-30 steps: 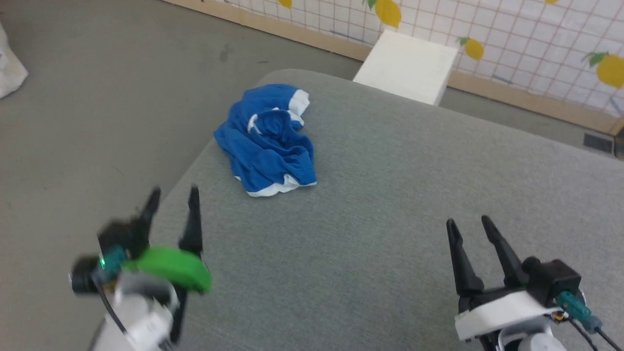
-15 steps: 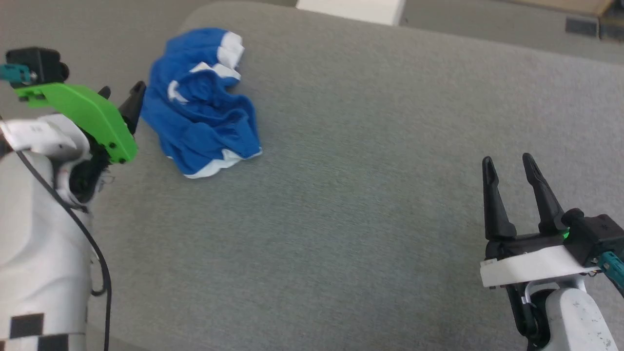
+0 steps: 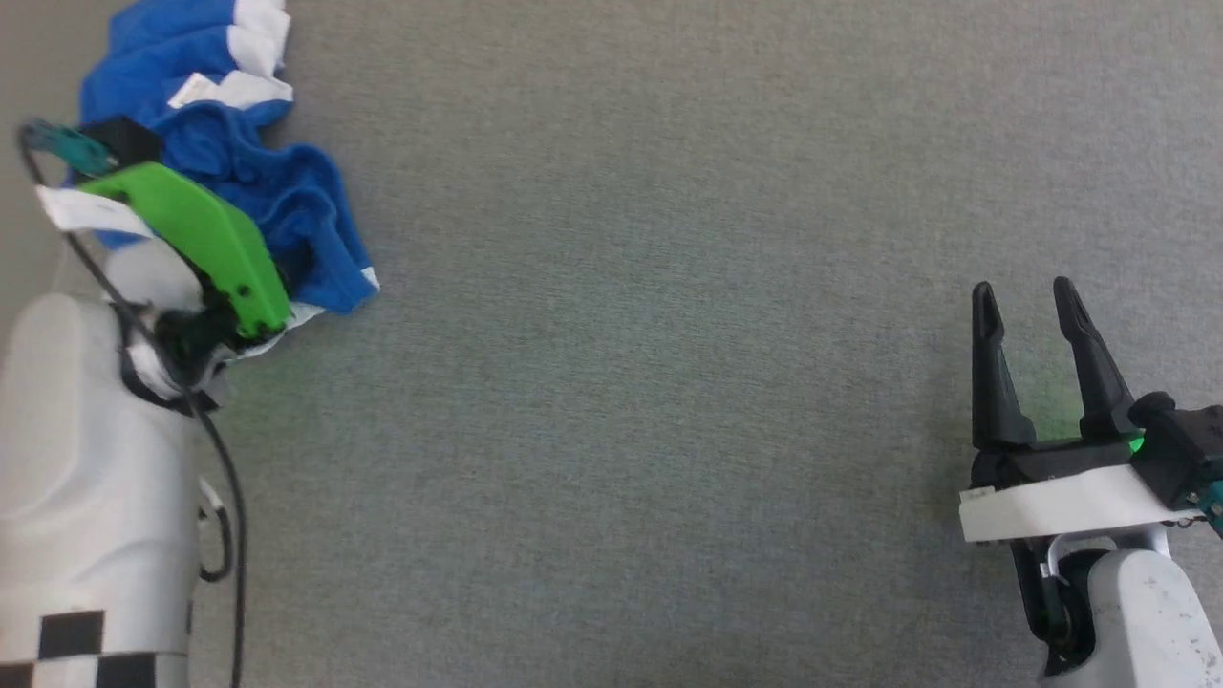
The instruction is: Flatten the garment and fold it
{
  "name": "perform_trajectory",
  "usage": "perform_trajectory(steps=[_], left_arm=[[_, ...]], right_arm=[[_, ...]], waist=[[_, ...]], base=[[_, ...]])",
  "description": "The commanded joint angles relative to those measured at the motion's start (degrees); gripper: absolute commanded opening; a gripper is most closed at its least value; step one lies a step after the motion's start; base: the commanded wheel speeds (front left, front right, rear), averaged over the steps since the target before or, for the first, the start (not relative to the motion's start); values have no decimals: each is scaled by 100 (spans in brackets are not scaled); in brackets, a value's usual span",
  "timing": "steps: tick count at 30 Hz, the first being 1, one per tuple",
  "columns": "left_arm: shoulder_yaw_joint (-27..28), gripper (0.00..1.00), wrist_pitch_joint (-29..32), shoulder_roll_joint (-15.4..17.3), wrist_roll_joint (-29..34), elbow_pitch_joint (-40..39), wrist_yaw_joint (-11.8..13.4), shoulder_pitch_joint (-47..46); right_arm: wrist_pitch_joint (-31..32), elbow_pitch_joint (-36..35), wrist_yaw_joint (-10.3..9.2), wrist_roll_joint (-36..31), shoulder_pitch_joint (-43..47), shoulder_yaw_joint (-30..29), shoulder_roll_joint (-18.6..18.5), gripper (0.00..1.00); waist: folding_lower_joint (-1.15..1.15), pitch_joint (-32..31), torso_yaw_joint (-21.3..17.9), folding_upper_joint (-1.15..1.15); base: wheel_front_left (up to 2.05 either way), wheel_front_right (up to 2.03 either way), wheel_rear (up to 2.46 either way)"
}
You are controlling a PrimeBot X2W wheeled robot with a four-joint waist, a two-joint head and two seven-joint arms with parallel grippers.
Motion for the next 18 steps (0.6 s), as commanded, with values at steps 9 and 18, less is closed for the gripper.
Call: perform_trajectory(steps=[9,18], left_arm=[[-70,0,-770,-307,-166,129,-327,380],[12,0,-2729,-176,-84,-117,-799,-279]], right_arm=[[-43,15,-8,-37,-80,8,-4,100],[-61,241,-8,117,46,144,-4,100]], waist=[[-1,-88,-2,0],[-1,-880,4,0]], base=[[0,0,0],[0,0,0]])
